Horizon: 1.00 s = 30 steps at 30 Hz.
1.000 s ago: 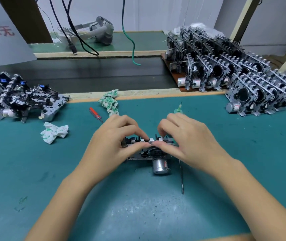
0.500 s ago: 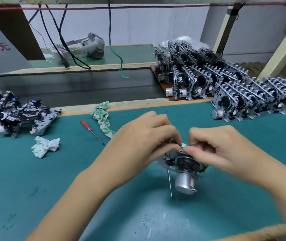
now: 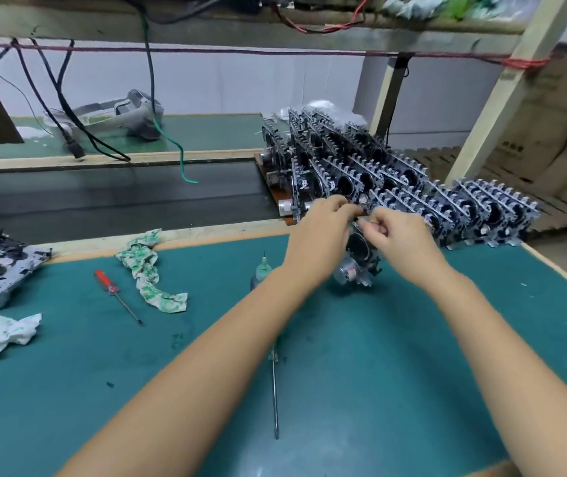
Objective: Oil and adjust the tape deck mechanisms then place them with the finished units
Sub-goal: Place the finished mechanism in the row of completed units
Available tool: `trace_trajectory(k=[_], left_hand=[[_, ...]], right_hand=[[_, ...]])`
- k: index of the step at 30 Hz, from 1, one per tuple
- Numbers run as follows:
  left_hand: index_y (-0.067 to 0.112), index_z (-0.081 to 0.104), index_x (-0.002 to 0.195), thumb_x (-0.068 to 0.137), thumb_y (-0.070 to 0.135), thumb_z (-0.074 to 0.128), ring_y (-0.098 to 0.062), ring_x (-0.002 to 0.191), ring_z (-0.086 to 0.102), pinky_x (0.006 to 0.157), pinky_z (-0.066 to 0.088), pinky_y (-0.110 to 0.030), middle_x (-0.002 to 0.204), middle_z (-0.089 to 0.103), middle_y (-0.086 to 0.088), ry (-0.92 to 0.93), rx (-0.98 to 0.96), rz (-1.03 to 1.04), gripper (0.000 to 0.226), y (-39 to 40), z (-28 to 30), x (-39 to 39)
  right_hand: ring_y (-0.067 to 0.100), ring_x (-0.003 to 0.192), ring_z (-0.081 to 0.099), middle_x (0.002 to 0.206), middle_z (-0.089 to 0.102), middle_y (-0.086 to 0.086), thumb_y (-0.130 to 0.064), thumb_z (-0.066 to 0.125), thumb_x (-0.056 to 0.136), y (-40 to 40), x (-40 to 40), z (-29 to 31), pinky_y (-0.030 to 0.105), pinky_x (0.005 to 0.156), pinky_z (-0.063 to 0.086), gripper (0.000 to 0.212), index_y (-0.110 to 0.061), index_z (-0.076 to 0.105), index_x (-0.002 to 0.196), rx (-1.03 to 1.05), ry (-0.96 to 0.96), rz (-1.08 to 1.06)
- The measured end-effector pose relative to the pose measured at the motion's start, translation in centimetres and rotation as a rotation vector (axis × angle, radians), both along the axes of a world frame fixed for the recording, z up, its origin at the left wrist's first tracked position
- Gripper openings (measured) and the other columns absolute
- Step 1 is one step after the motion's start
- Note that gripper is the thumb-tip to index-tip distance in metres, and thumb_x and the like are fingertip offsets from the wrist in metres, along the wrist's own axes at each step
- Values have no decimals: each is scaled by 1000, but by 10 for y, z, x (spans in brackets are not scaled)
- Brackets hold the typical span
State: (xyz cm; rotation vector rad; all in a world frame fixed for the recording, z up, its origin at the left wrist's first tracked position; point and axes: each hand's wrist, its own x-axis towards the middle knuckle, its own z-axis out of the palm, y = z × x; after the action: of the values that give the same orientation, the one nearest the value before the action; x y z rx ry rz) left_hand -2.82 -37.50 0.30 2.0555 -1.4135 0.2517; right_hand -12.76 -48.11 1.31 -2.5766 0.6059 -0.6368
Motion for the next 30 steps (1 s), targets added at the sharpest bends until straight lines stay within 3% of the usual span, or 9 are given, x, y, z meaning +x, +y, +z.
trace_trajectory(k=[7,12,15,17,18,20,22,25,30], left_hand=[[17,11,152,95,5,45,-31,131,40,98,40,-41,160,-6,-1,372,246,-61,68,-40,-23,14],[19,9,152,91,-4,43,-25,138,31,100,36,-34,160,-7,3,490,171,-132,73,-59,-22,13],[21,10,152,85,-14,35,-31,105,56,70,44,-33,160,-6,4,498,178,-123,80,-66,-24,11],[23,11,151,81,-18,34,-25,70,54,53,35,-30,160,-7,3,506,183,-140,84,-67,-23,9],[23,11,150,80,-19,34,-25,70,53,52,33,-30,160,-8,2,508,188,-144,84,-66,-22,8],[20,14,149,83,-17,34,-34,99,57,61,38,-33,161,-1,-5,494,207,-129,79,-64,-15,5],[13,27,141,88,-8,35,-40,115,51,75,43,-42,152,26,-17,443,236,-51,58,-57,-3,-2],[9,44,115,92,5,41,-29,89,55,63,35,-37,114,58,-10,173,215,170,24,-34,27,-13],[20,30,92,89,10,43,-21,70,34,56,23,-34,85,59,-2,-75,17,264,17,58,64,-14]], right_hand=[[27,64,43,61,45,1,-25,45,97,-31,40,-13,34,58,29,34,-18,35,66,-110,122,-154],[28,70,46,74,53,9,-24,43,99,-43,41,-9,33,58,31,23,-8,47,82,-173,146,-236],[28,71,46,75,51,9,-21,39,99,-43,45,-11,31,57,29,22,-7,51,87,-192,187,-273],[28,73,49,78,53,10,-18,38,99,-42,45,-8,32,57,29,24,-5,57,96,-233,222,-278],[28,75,51,81,56,12,-17,37,99,-41,45,-5,32,58,30,25,-4,58,101,-278,246,-285],[29,77,54,94,63,14,-16,36,100,-34,44,2,33,59,31,23,-4,53,110,-397,290,-306],[31,84,59,100,63,13,-14,36,100,-23,40,10,33,59,30,19,-6,47,113,-464,285,-308],[31,76,52,94,63,14,-16,35,99,4,28,27,34,60,30,15,-9,46,105,-401,156,-254],[34,73,52,78,61,11,-29,43,95,81,22,70,41,63,41,16,-14,46,89,-232,-106,-3]])
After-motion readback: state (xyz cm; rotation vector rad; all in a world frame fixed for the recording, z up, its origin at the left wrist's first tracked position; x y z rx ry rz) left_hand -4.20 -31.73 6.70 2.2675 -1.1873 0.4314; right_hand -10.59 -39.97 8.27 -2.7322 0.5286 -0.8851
